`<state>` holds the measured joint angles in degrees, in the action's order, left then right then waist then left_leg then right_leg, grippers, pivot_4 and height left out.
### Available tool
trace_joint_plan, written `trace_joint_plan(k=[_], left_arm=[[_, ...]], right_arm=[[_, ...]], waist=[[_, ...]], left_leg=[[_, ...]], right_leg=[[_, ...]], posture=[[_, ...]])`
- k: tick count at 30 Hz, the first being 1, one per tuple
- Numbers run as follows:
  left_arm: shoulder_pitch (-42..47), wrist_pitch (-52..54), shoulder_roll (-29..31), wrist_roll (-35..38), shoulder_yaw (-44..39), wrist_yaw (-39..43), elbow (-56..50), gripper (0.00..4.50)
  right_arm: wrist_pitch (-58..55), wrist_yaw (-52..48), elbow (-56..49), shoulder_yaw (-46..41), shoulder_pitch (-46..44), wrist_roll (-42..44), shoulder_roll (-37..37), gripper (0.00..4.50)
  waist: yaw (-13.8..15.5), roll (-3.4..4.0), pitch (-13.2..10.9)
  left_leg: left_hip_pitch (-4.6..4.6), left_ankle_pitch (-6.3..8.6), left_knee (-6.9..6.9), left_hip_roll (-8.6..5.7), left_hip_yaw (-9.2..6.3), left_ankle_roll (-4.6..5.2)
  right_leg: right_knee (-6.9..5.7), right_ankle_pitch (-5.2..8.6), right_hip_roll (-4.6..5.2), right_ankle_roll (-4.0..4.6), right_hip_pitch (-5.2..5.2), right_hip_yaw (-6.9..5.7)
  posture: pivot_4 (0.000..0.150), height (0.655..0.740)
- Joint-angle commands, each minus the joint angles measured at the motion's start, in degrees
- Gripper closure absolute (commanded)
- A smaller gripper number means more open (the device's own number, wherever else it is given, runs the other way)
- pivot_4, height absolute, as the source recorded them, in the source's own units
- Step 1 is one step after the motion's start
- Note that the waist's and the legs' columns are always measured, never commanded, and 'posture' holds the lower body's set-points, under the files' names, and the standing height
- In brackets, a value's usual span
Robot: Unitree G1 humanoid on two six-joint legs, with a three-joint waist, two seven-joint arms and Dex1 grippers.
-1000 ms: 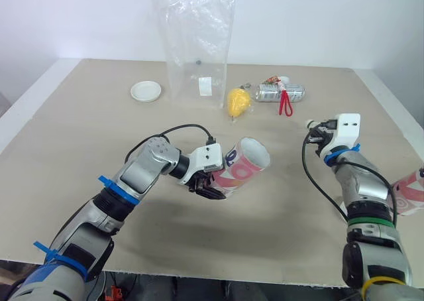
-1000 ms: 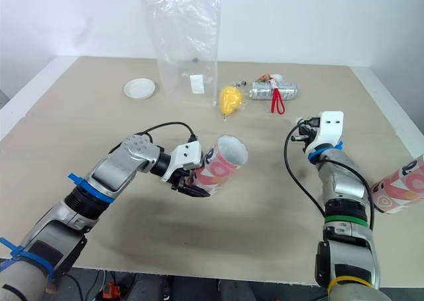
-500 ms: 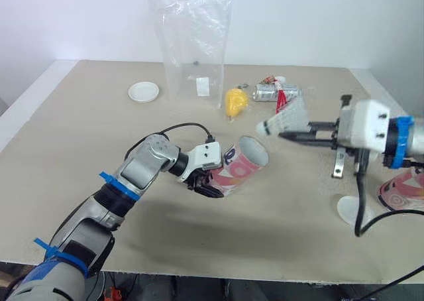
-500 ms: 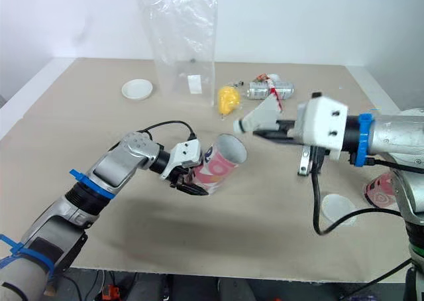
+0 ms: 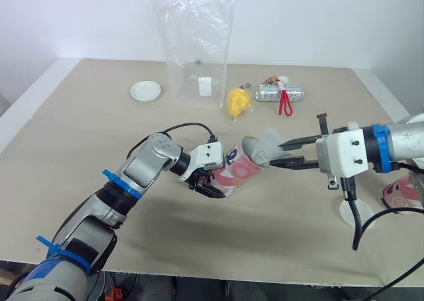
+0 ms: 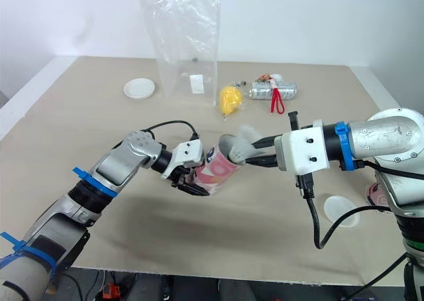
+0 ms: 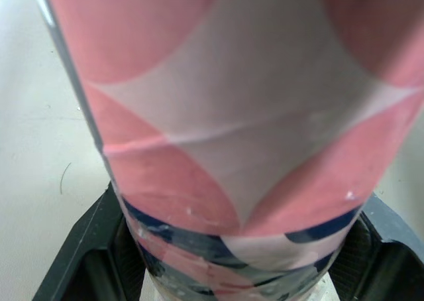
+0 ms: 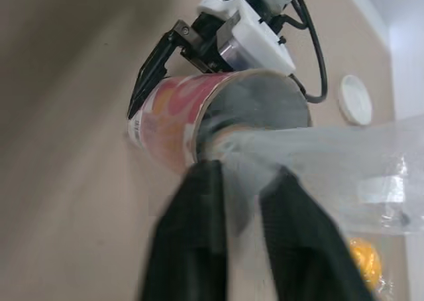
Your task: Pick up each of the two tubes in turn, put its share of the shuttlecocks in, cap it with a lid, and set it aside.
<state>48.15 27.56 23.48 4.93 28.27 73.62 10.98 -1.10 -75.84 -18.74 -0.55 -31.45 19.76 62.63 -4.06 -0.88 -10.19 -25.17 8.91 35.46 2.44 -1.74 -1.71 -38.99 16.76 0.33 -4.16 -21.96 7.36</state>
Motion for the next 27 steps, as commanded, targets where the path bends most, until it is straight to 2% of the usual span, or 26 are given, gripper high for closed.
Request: trace_joint_plan(k=[1,4,5,11,15,18,23,26,27], left_arm=[[-0.36,0.53,0.44,-1.04,0.31,-0.4,-0.43,1.53],[-0.53,0.68,0.51,-1.07,0.35,-0.52,-0.63,1.53],[-0.58,0.71,0.53,-1.09,0.39,-0.55,-0.72,1.53],[-0.28,-0.19,0.68,-1.82,1.4,-0.28,-0.97,1.53],[-0.01,-1.45,0.78,-2.92,2.52,0.02,-0.98,1.53],[0.24,-1.16,0.32,-2.58,2.4,0.54,-1.48,1.53],[0.75,-1.08,-0.37,-2.66,1.92,0.74,-0.79,1.53],[0.86,-0.87,-0.39,-2.54,1.67,0.93,-0.84,1.53],[0.86,-0.88,-0.41,-2.5,1.62,0.99,-0.79,1.53]], right_arm=[[0.32,-1.75,0.17,-2.58,-1.69,1.77,1.21,1.92],[-4.25,0.04,0.51,-4.81,-2.64,5.99,0.22,0.49],[-8.02,1.79,0.56,-6.01,-3.29,8.71,-0.19,0.17],[-30.29,7.54,4.52,-10.29,-3.83,18.02,2.43,0.17],[-34.04,6.45,4.71,-7.89,-5.03,17.94,2.89,0.17],[-33.22,4.2,4.2,-3.39,-8.46,14.93,2.67,0.85],[-32.54,1.76,3.43,3.83,-16.0,10.87,0.6,2.86],[-30.83,-1.54,2.96,7.6,-18.52,8.03,0.47,4.24],[-30.66,-2.83,2.71,8.98,-19.32,7.56,0.11,4.46]], waist=[[0.0,0.0,0.0],[0.01,0.0,0.0],[0.01,0.0,0.0],[0.28,-0.01,0.0],[0.49,0.05,0.02],[0.48,0.09,0.03],[0.5,0.07,0.02],[0.62,0.08,0.02],[0.79,0.07,0.02]], left_leg=[[0.0,0.0,0.0,0.0,-0.01,0.0],[0.0,0.0,0.0,0.0,0.0,0.0],[0.0,0.0,0.0,0.0,0.0,0.0],[0.0,0.0,0.01,0.01,-0.03,0.0],[0.03,0.0,-0.01,0.02,0.0,0.0],[0.03,0.0,-0.02,0.04,0.01,0.0],[-0.03,0.0,-0.02,0.03,0.06,0.0],[-0.13,0.0,-0.03,0.03,0.05,-0.01],[-0.15,0.0,-0.03,0.03,0.04,-0.01]], right_leg=[[0.0,0.0,0.0,0.0,0.0,-0.01],[0.0,0.0,0.0,0.0,0.0,0.0],[0.0,0.0,0.0,0.0,0.0,0.0],[-0.02,-0.01,0.0,0.03,0.02,-0.01],[-0.02,0.0,0.0,0.05,0.0,0.0],[-0.03,0.0,-0.03,0.06,-0.03,0.0],[-0.02,0.0,-0.01,0.05,-0.12,0.01],[-0.02,0.02,-0.01,0.05,-0.22,0.0],[-0.02,0.02,-0.01,0.05,-0.24,-0.01]], posture=[[0.15,0.74],[0.15,0.74],[0.15,0.74],[0.15,0.74],[0.15,0.74],[0.15,0.74],[0.15,0.74],[0.15,0.74],[0.15,0.74]])
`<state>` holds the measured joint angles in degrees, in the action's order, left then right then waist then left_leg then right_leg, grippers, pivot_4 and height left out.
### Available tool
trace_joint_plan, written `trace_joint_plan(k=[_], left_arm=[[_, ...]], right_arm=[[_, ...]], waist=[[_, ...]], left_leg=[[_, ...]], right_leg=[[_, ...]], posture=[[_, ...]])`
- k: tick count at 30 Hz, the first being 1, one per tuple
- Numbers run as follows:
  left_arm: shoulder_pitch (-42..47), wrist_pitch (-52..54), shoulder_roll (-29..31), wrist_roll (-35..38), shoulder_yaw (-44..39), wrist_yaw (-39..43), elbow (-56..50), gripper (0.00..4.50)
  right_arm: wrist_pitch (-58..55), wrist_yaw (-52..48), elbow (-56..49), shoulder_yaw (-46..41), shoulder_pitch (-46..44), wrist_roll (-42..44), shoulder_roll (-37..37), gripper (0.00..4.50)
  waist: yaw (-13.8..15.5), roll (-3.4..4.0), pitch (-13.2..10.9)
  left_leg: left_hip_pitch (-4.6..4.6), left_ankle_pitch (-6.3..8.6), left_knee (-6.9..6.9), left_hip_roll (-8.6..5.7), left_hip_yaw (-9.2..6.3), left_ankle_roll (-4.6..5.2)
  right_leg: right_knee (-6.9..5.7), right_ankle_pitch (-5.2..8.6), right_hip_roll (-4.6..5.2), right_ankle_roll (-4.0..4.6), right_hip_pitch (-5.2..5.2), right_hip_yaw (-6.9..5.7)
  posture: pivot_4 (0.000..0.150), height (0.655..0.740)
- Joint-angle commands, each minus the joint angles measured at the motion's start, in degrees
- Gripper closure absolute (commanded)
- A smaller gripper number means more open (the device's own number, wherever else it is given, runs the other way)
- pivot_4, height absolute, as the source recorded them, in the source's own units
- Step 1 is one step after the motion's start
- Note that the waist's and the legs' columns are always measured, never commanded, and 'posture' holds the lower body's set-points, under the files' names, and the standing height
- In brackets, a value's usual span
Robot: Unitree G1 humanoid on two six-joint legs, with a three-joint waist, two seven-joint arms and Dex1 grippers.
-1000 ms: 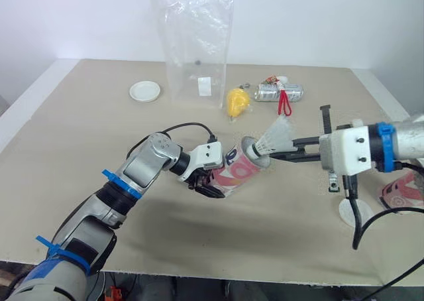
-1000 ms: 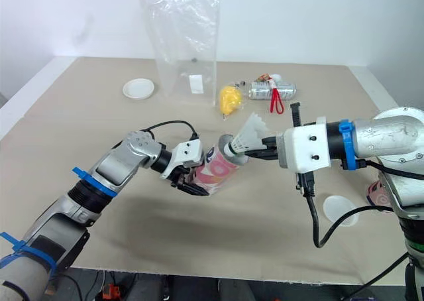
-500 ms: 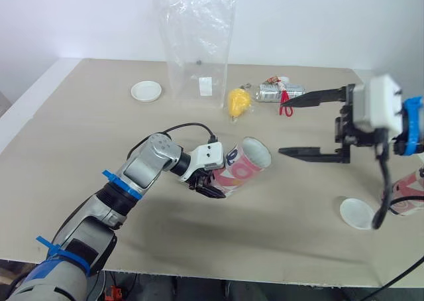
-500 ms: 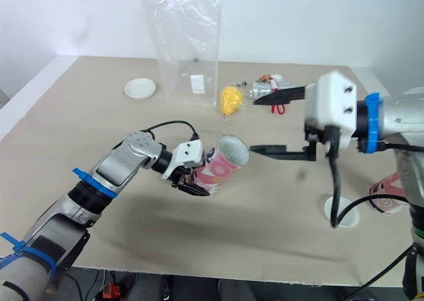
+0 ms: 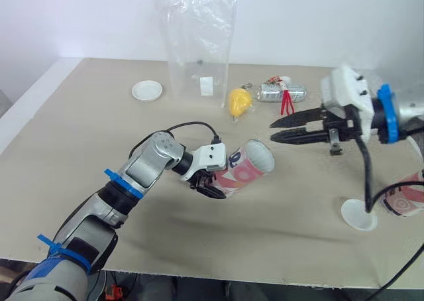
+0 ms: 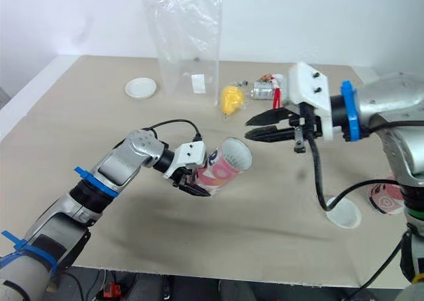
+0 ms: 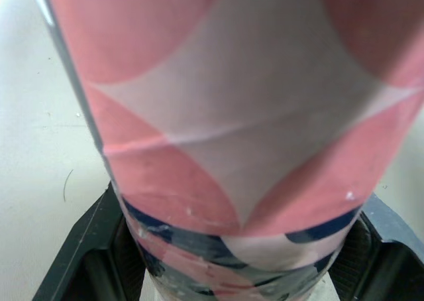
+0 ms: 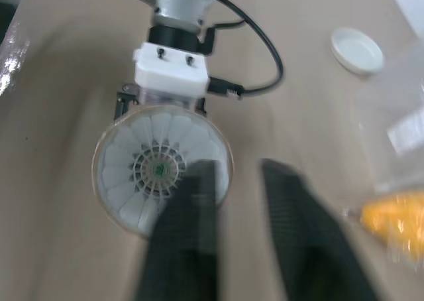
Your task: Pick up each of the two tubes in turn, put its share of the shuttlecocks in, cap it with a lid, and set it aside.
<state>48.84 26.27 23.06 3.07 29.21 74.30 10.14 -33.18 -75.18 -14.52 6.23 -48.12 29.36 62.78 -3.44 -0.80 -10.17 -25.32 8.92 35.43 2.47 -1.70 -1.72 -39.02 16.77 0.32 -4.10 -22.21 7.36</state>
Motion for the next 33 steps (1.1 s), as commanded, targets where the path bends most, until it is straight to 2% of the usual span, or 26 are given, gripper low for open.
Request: trace_joint_plan(k=[1,8,13,17,26,33], left_arm=[[0.16,0.38,-0.02,-0.62,0.64,0.35,0.1,1.53],[0.55,0.33,-0.4,-0.47,0.33,0.41,0.6,1.53],[0.07,0.23,-0.91,-0.48,0.53,0.15,0.75,1.53],[0.12,0.84,-1.17,-0.39,0.08,-0.05,0.37,1.53],[-0.67,1.9,-0.6,-0.35,-0.48,-0.66,-0.69,1.53],[-0.9,2.06,-0.2,-0.18,-0.53,-0.8,-0.79,1.53]], right_arm=[[1.46,-4.37,-1.59,3.1,-3.24,-2.37,-0.39,4.46],[7.31,-11.77,2.32,11.37,-7.99,-10.17,-3.49,4.46],[15.59,-15.69,9.42,18.62,-12.51,-18.07,-9.96,4.46],[21.04,-17.29,14.1,24.66,-15.57,-22.26,-12.44,4.46],[28.39,-17.32,19.31,33.82,-17.08,-24.12,-14.14,4.46],[30.62,-17.32,19.37,35.11,-16.68,-23.25,-14.86,4.46]], waist=[[0.25,0.0,0.0],[0.68,0.0,0.0],[0.6,0.02,0.01],[0.85,0.02,0.0],[0.69,0.01,0.0],[0.67,0.01,0.05]], left_leg=[[-0.06,0.0,0.0,0.0,-0.02,0.0],[-0.09,0.02,-0.01,0.01,-0.01,-0.02],[-0.06,0.01,0.05,0.07,0.05,-0.02],[-0.11,0.01,0.07,0.04,-0.04,-0.02],[0.05,0.0,0.09,0.14,-0.05,-0.03],[0.26,-0.01,0.1,0.2,-0.02,-0.03]], right_leg=[[0.0,0.02,0.0,-0.01,-0.04,-0.01],[-0.02,0.04,-0.02,0.03,-0.11,-0.02],[-0.06,-0.01,-0.04,0.07,-0.12,-0.05],[-0.08,-0.01,-0.04,0.05,-0.11,-0.09],[-0.1,-0.13,-0.09,0.21,0.0,-0.19],[-0.1,-0.18,-0.13,0.26,0.14,-0.19]], posture=[[0.15,0.74],[0.15,0.74],[0.15,0.74],[0.15,0.74],[0.15,0.74],[0.15,0.74]])
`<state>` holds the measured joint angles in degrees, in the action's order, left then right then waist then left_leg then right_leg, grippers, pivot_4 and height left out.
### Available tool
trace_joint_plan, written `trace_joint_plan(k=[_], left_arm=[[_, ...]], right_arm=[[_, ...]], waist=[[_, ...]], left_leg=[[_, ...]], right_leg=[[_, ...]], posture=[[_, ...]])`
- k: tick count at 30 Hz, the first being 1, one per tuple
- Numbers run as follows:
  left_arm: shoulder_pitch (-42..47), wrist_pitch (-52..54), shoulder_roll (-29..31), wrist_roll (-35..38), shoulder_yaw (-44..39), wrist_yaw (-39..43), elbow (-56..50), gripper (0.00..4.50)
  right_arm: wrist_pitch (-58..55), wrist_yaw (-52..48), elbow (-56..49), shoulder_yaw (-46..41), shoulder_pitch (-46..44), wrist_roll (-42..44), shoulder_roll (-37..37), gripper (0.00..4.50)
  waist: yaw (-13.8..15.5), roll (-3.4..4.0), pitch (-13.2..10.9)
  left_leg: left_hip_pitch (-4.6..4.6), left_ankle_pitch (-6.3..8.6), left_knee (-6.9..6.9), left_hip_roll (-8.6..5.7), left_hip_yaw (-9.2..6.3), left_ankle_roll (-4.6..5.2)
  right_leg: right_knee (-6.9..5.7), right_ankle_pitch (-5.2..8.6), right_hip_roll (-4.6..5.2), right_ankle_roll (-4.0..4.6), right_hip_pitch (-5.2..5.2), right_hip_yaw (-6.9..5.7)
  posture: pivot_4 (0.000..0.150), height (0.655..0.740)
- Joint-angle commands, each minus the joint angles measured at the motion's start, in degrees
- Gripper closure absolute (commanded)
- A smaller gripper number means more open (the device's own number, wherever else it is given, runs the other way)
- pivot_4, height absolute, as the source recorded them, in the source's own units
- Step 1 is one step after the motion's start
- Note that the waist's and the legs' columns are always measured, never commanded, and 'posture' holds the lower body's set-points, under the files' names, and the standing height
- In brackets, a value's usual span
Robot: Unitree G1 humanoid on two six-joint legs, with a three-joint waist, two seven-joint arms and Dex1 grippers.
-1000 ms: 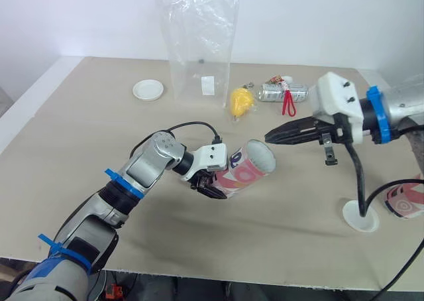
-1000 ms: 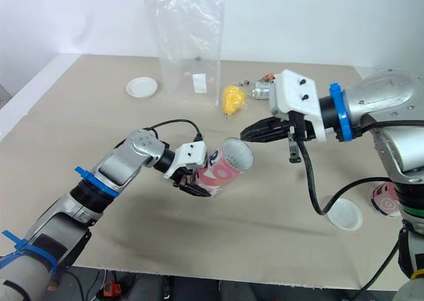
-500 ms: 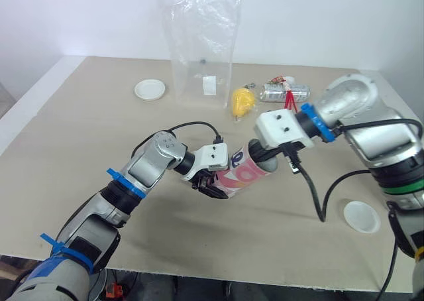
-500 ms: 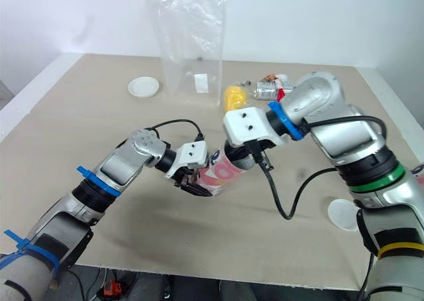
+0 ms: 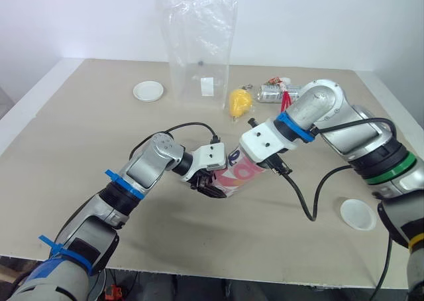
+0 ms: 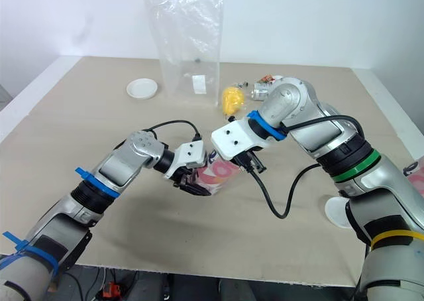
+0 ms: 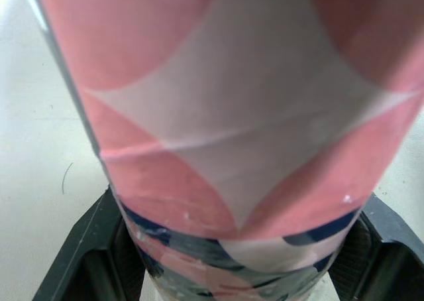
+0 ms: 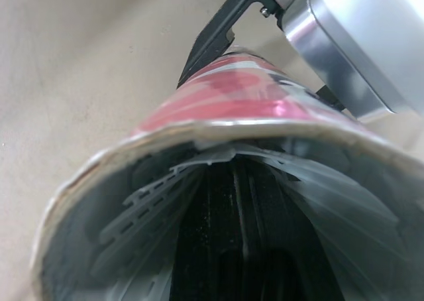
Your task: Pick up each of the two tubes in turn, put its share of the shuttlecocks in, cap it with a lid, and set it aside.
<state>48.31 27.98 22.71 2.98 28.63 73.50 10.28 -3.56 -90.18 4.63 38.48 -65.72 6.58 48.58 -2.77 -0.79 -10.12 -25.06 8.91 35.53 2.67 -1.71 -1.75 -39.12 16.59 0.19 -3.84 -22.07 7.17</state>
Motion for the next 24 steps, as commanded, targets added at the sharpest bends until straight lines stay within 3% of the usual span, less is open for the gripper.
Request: trace_joint_plan(k=[1,9,14,24], left_arm=[[-0.25,0.21,0.07,-0.13,0.07,-0.05,-0.62,1.53],[-0.38,-1.61,-0.42,-0.47,-0.13,-0.8,1.54,1.53],[-1.1,-2.51,-0.75,-0.38,-0.39,-1.19,2.13,1.53],[-1.79,-5.45,-1.13,-0.73,-1.3,-2.43,4.09,1.53]], right_arm=[[0.86,-2.32,0.43,2.32,0.8,-0.21,-1.02,4.46],[-4.27,-2.32,1.87,-2.69,-1.47,5.0,0.35,4.46],[-11.69,-2.32,0.21,-7.6,-0.66,13.37,3.28,4.46],[-20.71,-2.12,-2.68,-18.44,3.17,19.81,8.18,4.46]], waist=[[0.01,0.0,0.01],[0.02,0.0,0.0],[0.21,-0.01,-0.01],[0.17,-0.01,-0.01]], left_leg=[[0.0,0.0,0.0,0.0,0.0,0.0],[-0.02,0.0,0.0,0.0,0.0,0.0],[-0.14,0.0,0.0,-0.05,-0.05,0.0],[-0.16,0.0,0.02,-0.12,-0.03,0.0]], right_leg=[[0.0,0.0,0.0,0.0,0.0,0.0],[0.0,0.0,0.0,0.02,-0.01,0.0],[0.0,-0.05,0.02,0.11,-0.04,0.02],[0.02,-0.04,0.1,0.07,-0.04,0.04]], posture=[[0.15,0.74],[0.15,0.74],[0.15,0.74],[0.15,0.74]])
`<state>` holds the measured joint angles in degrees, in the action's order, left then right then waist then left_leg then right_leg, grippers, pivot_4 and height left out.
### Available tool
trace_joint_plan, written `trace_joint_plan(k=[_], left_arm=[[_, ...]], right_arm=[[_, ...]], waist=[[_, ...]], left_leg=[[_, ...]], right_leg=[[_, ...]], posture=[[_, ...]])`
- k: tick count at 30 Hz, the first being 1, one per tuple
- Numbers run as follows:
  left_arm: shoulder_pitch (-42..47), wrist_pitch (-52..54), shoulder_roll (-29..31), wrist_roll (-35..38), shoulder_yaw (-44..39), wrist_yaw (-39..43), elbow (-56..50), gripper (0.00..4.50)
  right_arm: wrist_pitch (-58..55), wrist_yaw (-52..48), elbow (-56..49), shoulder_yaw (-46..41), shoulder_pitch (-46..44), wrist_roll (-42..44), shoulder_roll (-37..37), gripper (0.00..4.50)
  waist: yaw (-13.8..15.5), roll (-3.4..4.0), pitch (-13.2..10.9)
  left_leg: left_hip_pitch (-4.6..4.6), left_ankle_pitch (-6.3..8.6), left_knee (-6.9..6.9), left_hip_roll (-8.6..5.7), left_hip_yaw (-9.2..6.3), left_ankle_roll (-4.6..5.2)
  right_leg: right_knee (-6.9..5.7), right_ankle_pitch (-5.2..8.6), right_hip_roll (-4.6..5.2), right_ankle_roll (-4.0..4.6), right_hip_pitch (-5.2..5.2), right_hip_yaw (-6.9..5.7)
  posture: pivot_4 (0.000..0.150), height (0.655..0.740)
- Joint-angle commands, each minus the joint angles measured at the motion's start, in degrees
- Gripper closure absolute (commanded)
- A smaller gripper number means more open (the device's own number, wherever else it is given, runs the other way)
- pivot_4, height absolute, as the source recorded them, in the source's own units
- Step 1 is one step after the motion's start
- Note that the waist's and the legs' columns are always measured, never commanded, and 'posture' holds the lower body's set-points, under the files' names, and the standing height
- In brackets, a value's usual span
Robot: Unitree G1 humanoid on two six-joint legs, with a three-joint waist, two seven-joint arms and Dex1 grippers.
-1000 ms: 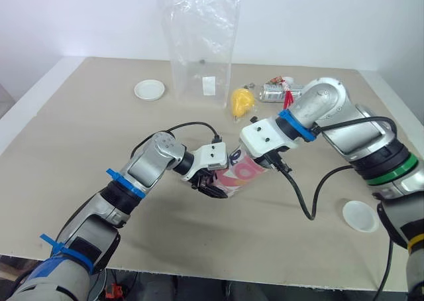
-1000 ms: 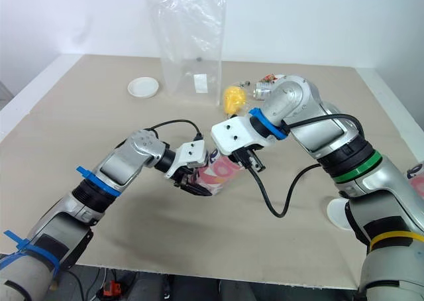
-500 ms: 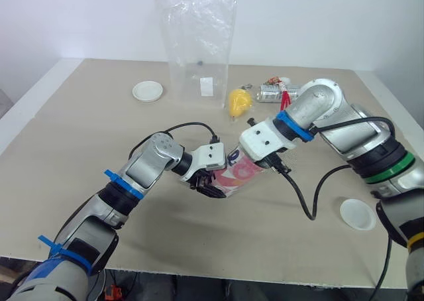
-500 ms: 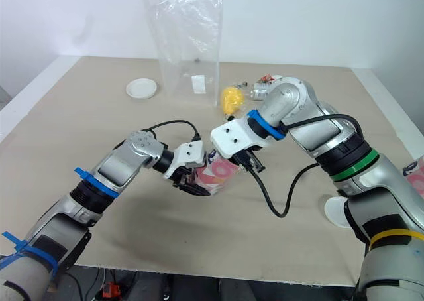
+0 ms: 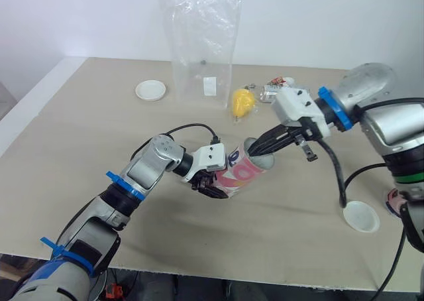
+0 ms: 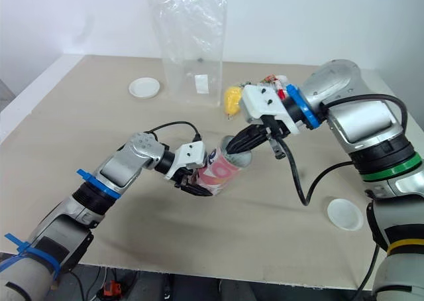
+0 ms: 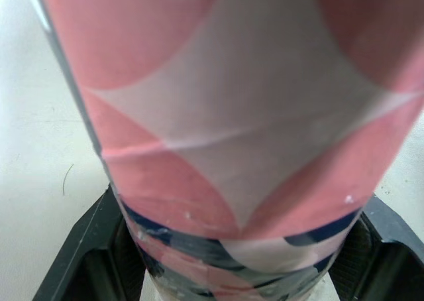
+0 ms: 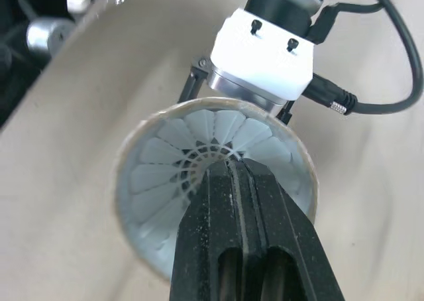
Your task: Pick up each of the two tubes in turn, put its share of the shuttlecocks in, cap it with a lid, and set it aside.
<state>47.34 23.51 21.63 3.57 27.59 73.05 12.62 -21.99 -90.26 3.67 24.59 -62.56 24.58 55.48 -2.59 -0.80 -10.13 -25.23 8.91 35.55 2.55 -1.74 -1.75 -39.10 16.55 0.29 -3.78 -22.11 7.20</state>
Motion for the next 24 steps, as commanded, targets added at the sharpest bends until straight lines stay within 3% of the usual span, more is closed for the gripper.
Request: trace_joint_plan(k=[1,6,14,18,23,24], left_arm=[[-1.25,-2.1,-0.56,-1.21,-0.82,-2.82,2.39,1.53],[-5.38,-10.82,-4.33,-1.21,-3.92,-9.5,4.58,1.53],[-14.31,-18.52,-10.78,4.29,-8.96,-13.9,2.78,1.53],[-17.08,-21.11,-13.51,5.92,-9.86,-15.02,3.93,1.53],[-17.54,-23.02,-13.78,4.06,-8.41,-14.56,5.82,1.53],[-17.52,-23.6,-13.72,3.6,-8.07,-14.57,6.08,1.53]], right_arm=[[-5.26,-0.62,-1.84,-7.33,0.82,3.67,1.88,4.46],[-22.21,12.01,-6.84,-27.18,12.65,16.72,4.28,4.46],[-34.86,28.47,-21.57,-49.56,37.63,22.22,4.33,4.46],[-34.88,32.96,-27.4,-55.08,51.87,18.92,2.93,4.46],[-30.17,34.75,-28.95,-55.22,63.47,12.5,4.05,4.46],[-30.09,33.42,-28.99,-55.32,66.04,11.6,5.43,4.17]], waist=[[0.0,0.0,0.0],[0.57,-0.03,-0.01],[1.22,-0.01,0.01],[1.4,-0.02,0.02],[1.13,0.0,0.05],[1.13,0.0,0.05]], left_leg=[[0.0,0.0,0.01,0.0,0.01,0.0],[-0.06,0.0,0.06,-0.05,-0.03,0.01],[-0.2,-0.01,0.04,-0.14,-0.07,0.02],[-0.24,-0.01,0.01,-0.16,-0.03,0.02],[-0.22,-0.01,0.09,-0.16,0.0,0.02],[-0.2,-0.02,0.09,-0.15,0.0,0.04]], right_leg=[[0.0,0.0,0.0,-0.01,0.0,0.0],[0.05,-0.03,0.11,0.05,0.14,-0.01],[0.06,-0.01,0.17,-0.06,0.07,-0.03],[0.07,0.01,0.16,-0.11,0.0,-0.01],[0.07,0.14,0.13,-0.5,0.01,0.05],[0.08,0.13,0.12,-0.5,0.02,0.04]], posture=[[0.15,0.74],[0.15,0.74],[0.15,0.74],[0.15,0.74],[0.15,0.74],[0.15,0.74]])
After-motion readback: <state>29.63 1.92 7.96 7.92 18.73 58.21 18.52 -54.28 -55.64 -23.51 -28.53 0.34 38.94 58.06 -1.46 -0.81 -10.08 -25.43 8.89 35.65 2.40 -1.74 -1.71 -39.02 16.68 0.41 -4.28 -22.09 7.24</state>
